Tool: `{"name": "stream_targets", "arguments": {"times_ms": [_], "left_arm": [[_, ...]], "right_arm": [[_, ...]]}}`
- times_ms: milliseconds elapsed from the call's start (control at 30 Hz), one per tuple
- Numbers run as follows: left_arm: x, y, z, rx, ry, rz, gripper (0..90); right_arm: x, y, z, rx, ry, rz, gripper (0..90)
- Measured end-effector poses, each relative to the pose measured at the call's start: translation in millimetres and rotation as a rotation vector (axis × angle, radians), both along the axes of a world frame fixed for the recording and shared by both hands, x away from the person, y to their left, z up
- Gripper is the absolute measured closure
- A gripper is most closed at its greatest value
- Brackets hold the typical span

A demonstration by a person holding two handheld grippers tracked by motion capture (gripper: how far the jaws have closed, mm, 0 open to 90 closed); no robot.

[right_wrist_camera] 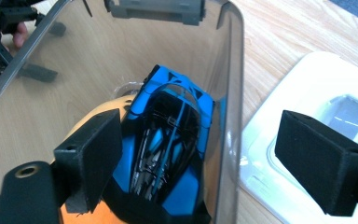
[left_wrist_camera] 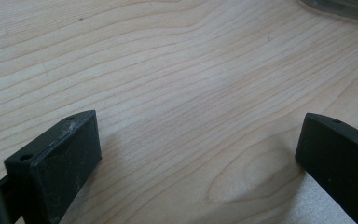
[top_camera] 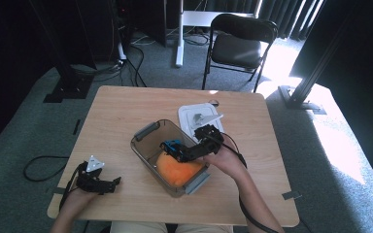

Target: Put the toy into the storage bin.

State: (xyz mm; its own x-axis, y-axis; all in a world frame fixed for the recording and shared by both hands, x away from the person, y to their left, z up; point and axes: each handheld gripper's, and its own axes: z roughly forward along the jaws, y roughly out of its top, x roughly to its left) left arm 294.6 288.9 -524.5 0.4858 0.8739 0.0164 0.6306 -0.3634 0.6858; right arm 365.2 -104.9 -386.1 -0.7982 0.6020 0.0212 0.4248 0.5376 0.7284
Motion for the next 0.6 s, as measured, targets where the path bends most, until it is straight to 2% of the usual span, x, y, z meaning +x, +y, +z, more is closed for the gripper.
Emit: {"name": "stream_targets", "arguments": {"times_ms": [300, 600], "left_arm": [[0.0, 0.0, 0.0, 0.000, 0.000, 0.000, 0.5], [0.0, 0.0, 0.0, 0.000, 0.000, 0.000, 0.5]], "right_arm": [[0.0, -23.0, 3.5, 0.024, -0.012, -0.058, 14.1], [2.8, -42.6, 0.9, 0.042, -0.017, -0.121, 14.1]]}}
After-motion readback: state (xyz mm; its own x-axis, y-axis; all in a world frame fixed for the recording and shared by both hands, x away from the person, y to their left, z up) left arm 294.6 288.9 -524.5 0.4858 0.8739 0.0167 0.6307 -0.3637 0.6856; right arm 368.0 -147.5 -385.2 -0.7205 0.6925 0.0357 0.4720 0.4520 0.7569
